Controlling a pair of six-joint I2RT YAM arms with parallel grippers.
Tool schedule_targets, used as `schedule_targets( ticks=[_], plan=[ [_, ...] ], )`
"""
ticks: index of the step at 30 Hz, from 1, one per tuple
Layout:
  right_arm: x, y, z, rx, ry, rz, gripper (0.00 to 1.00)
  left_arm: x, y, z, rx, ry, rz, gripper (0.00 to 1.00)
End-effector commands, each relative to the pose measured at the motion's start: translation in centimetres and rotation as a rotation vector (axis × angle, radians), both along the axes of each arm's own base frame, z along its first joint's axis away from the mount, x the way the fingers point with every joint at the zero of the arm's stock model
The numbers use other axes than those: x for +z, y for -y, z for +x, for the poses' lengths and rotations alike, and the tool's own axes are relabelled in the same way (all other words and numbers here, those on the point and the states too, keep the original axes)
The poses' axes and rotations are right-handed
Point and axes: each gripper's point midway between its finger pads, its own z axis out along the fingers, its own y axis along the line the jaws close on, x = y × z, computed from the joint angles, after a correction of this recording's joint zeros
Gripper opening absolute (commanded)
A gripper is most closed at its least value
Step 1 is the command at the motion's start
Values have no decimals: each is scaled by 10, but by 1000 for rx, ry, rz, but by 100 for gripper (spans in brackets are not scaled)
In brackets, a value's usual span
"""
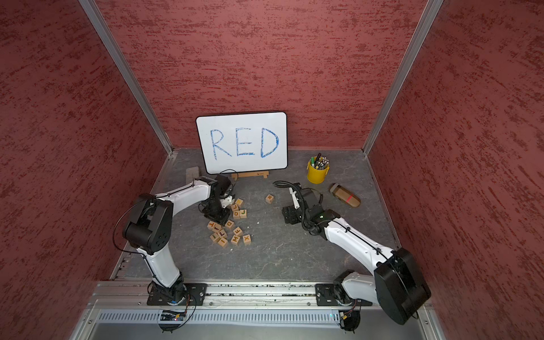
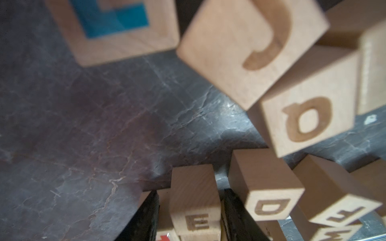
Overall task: Assemble the uppercase word "red" with letter blocks
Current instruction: Pick up the letter block from the center of the board.
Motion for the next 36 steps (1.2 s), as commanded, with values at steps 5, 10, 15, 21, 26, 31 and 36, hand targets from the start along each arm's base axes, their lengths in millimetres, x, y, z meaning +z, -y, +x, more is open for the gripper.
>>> schedule_targets(
  ticks=[5,10,15,21,26,31,36],
  plan=[
    [2,5,2,-17,22,-6,82,0,14,8,-45,21,-7,46],
    [4,5,1,-18,26,-5,82,-3,14,9,-46,18,8,41],
    [3,5,2,-19,26,-5,82,-2,9,8,-35,26,23,44],
    [4,5,2,-18,31,-3,82,-1,8,7,-26,24,21,40],
    [7,6,3,-26,39,0,82,-4,8,8,-21,17,23,21],
    [10,7,4,-36,46,2,82,-2,8,11,-13,22,26,10],
    [14,6,5,-37,55,8,82,4,9,14,0,28,15,9]
  ],
)
